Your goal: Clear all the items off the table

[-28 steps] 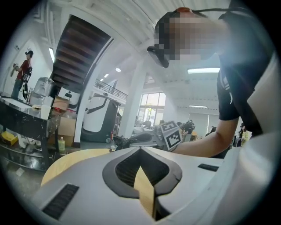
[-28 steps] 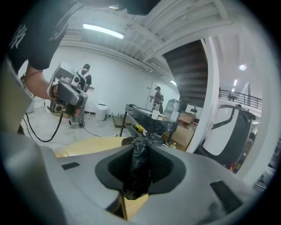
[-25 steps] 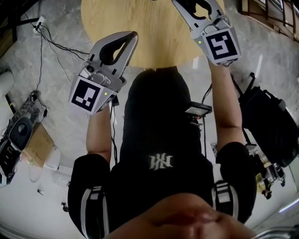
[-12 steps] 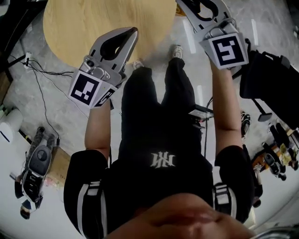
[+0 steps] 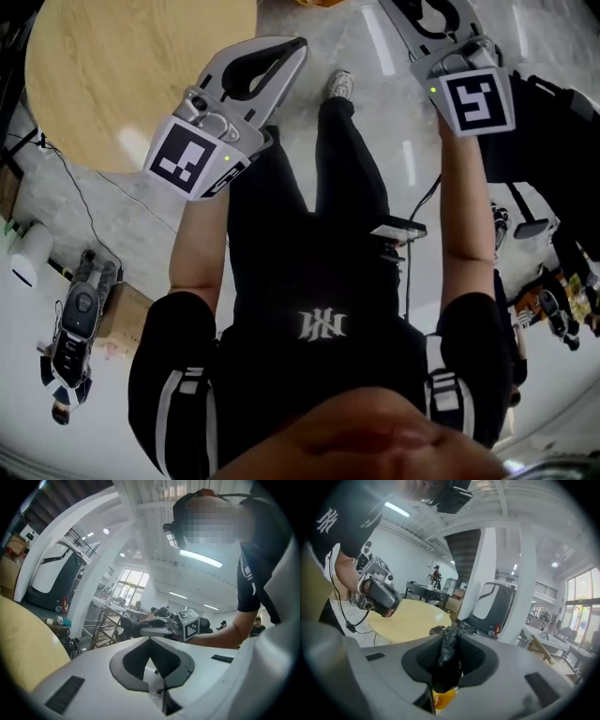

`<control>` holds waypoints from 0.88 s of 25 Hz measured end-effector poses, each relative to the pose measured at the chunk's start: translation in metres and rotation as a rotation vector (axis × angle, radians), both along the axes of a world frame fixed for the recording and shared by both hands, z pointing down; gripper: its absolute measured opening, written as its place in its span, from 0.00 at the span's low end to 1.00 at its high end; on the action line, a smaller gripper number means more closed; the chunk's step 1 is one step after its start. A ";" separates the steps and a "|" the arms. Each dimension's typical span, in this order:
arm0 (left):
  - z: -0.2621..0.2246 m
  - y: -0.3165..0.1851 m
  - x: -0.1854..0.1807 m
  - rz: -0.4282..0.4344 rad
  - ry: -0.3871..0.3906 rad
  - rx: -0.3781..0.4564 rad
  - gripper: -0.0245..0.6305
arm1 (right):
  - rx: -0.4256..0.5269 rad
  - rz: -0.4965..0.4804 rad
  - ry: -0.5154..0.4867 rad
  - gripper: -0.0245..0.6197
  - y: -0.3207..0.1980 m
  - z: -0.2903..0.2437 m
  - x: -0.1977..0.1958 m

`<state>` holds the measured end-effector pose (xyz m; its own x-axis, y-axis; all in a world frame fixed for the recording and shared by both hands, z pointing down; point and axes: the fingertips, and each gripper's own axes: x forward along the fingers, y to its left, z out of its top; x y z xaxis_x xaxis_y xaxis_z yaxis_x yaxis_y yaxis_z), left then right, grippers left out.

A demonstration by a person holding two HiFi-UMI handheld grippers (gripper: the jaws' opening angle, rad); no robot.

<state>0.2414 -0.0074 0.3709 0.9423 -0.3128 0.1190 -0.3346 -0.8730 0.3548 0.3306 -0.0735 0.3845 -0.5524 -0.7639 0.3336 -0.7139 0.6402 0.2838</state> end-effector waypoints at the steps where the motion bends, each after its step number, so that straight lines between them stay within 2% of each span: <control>1: 0.009 0.000 0.011 -0.003 -0.008 -0.013 0.06 | -0.002 -0.020 0.000 0.17 0.000 0.012 0.008; 6: 0.052 -0.005 0.050 -0.003 -0.011 -0.049 0.06 | -0.054 -0.093 0.016 0.17 -0.016 0.075 0.034; 11: 0.108 -0.007 0.080 0.001 -0.026 -0.070 0.06 | -0.092 -0.139 -0.071 0.17 -0.033 0.136 0.042; 14: 0.148 -0.016 0.082 -0.015 -0.047 -0.092 0.06 | -0.130 -0.150 -0.078 0.17 -0.044 0.176 0.040; 18: 0.188 -0.032 0.080 -0.078 -0.027 -0.130 0.06 | -0.176 -0.154 -0.080 0.17 -0.054 0.229 0.038; 22: 0.226 -0.043 0.091 -0.071 -0.031 -0.119 0.06 | -0.199 -0.143 -0.102 0.17 -0.065 0.276 0.041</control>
<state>0.3325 -0.0507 0.5972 0.9137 -0.3603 0.1880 -0.4063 -0.7992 0.4430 0.3712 -0.1384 0.6607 -0.6888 -0.6007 0.4059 -0.6305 0.7727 0.0734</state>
